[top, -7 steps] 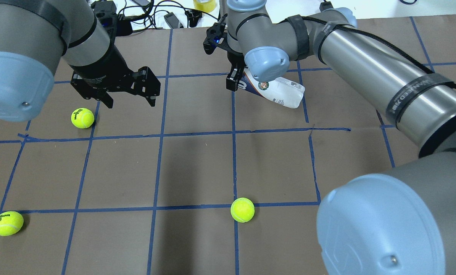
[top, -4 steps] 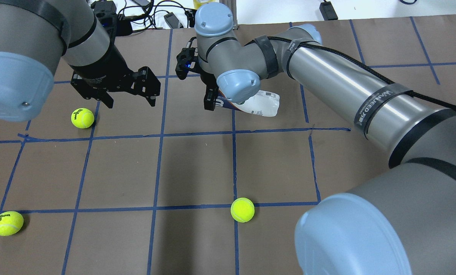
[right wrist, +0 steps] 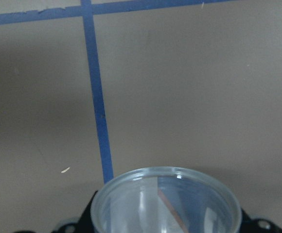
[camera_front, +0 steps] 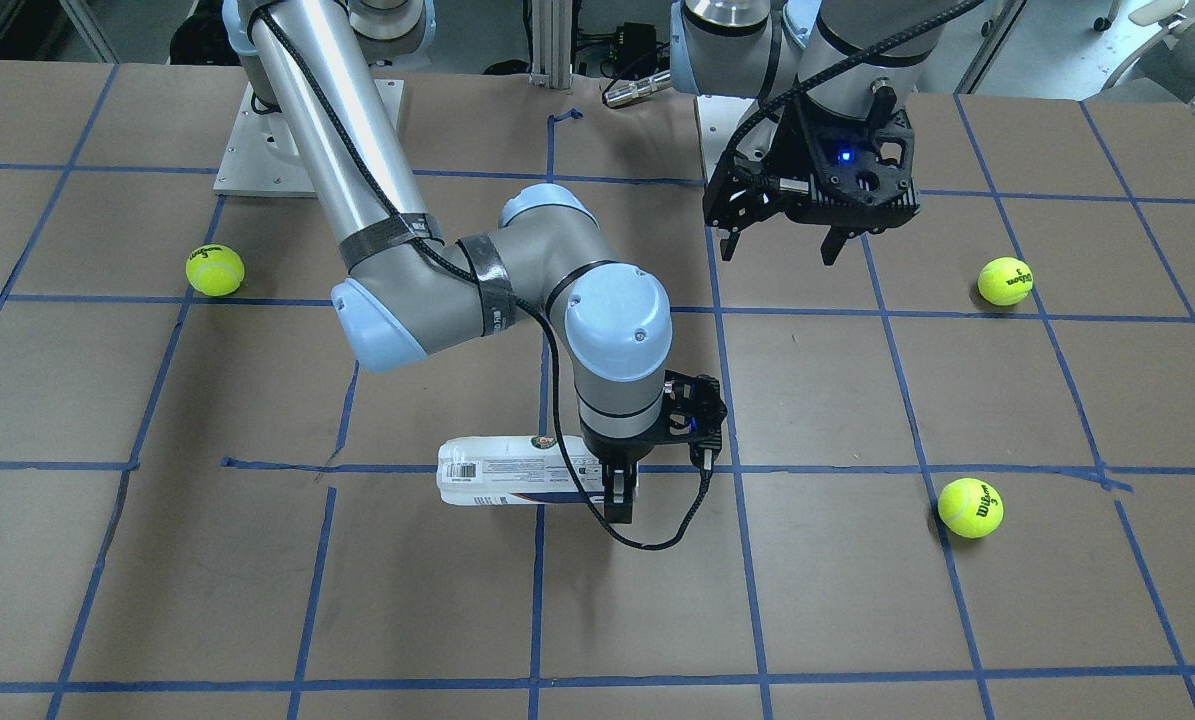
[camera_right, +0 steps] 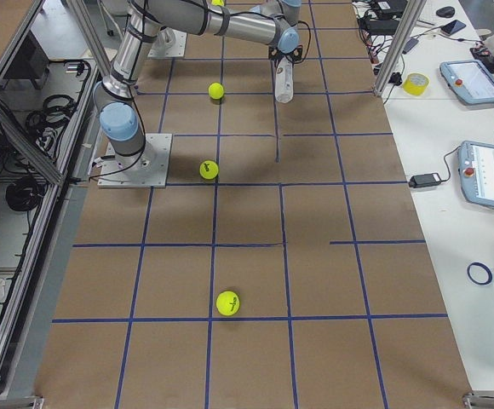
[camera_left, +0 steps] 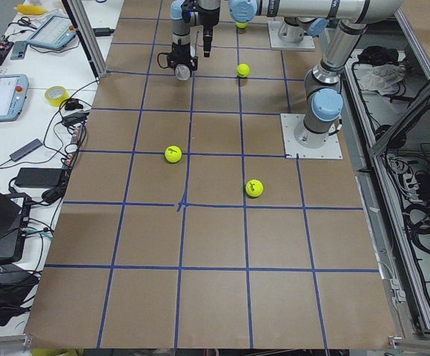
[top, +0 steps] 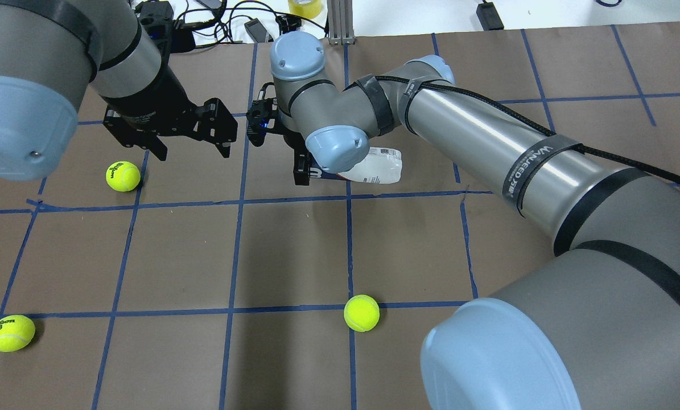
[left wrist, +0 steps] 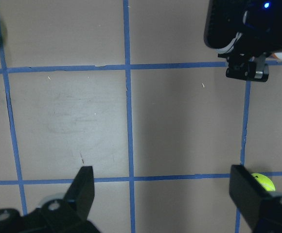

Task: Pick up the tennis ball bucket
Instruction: 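Lower the held can onto the table center, lying on its side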

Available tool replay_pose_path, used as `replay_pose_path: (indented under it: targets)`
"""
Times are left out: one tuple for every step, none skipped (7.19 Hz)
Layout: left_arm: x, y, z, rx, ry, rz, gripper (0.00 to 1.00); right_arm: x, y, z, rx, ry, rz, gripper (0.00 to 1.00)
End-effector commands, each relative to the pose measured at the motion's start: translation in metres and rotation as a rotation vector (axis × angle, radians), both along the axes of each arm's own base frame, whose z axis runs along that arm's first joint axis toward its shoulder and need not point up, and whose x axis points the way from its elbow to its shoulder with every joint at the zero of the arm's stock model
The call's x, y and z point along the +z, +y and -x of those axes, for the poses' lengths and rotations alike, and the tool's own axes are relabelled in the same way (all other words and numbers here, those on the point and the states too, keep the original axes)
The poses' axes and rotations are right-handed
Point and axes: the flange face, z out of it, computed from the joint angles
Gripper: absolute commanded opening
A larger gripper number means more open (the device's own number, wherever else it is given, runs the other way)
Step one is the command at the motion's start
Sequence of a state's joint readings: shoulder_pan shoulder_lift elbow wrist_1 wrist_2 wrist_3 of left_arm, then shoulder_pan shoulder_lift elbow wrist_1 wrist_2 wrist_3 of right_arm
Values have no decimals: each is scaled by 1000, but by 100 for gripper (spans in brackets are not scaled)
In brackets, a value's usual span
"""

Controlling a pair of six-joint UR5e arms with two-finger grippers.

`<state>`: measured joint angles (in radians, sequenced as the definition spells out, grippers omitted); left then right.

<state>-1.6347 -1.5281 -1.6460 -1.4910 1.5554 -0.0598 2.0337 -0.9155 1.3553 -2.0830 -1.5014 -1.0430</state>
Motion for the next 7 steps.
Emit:
replay_pose_path:
  targets:
    - [0, 0, 0, 1, 0, 0, 100, -8, 11, -15, 12, -5, -18, 33]
    - [0, 0, 0, 1, 0, 0, 100, -8, 13, -17, 8, -8, -20, 42]
    - [0, 0, 0, 1, 0, 0, 100, -15, 19, -21, -50, -2, -36, 55]
    - [1, 0, 0, 1, 0, 2, 100, -17, 21, -21, -61, 0, -41, 62]
    - [1, -1, -1, 2, 0, 2, 100, -16, 22, -21, -58, -2, -41, 68]
    - [1, -1, -2, 4, 0, 2, 100, -17, 23, -25, -45, -32, -51, 82]
    - [1, -1, -2, 3, 0, 2, 100, -11, 20, -38, -28, -169, -24, 100]
